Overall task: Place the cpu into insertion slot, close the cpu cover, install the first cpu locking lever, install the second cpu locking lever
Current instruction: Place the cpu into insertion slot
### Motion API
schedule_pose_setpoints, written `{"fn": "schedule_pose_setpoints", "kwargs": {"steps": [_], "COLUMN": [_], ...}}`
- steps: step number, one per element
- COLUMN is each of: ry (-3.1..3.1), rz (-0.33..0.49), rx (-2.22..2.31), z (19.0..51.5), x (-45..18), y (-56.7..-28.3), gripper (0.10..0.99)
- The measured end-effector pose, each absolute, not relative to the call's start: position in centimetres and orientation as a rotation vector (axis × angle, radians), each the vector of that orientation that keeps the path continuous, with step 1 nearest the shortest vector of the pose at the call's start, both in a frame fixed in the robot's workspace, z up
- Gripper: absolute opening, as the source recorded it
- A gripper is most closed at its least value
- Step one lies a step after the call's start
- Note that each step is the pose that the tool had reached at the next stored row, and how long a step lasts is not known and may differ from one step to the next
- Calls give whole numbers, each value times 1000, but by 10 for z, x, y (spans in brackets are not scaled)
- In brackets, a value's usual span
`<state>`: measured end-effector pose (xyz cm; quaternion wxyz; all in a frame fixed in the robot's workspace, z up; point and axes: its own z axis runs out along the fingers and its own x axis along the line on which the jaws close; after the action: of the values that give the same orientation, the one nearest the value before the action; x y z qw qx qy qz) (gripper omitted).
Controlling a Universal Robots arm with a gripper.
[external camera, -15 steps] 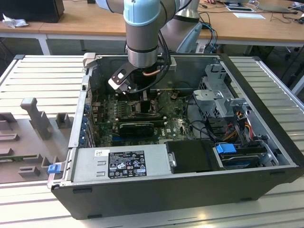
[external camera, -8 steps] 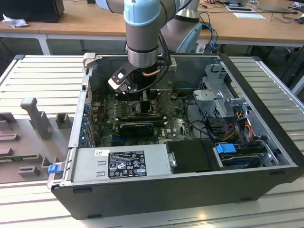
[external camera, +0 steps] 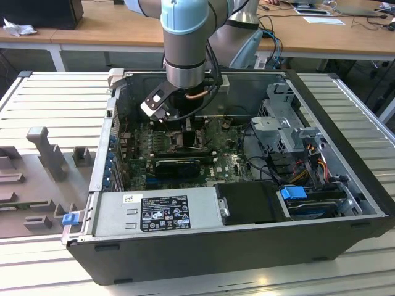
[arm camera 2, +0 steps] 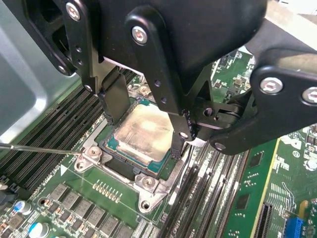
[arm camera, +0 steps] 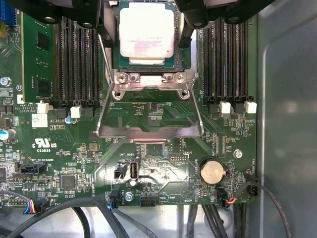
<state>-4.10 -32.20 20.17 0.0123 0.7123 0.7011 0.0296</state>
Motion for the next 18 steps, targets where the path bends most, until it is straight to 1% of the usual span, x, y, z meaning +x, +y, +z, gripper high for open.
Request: {"fn": "schedule_pose_setpoints", "kwargs": {"steps": [18], "ry": [2220], "rz": [95], "rx": [2190], "z": [201], "x": [-39], "y": [-320], "gripper": [604]}}
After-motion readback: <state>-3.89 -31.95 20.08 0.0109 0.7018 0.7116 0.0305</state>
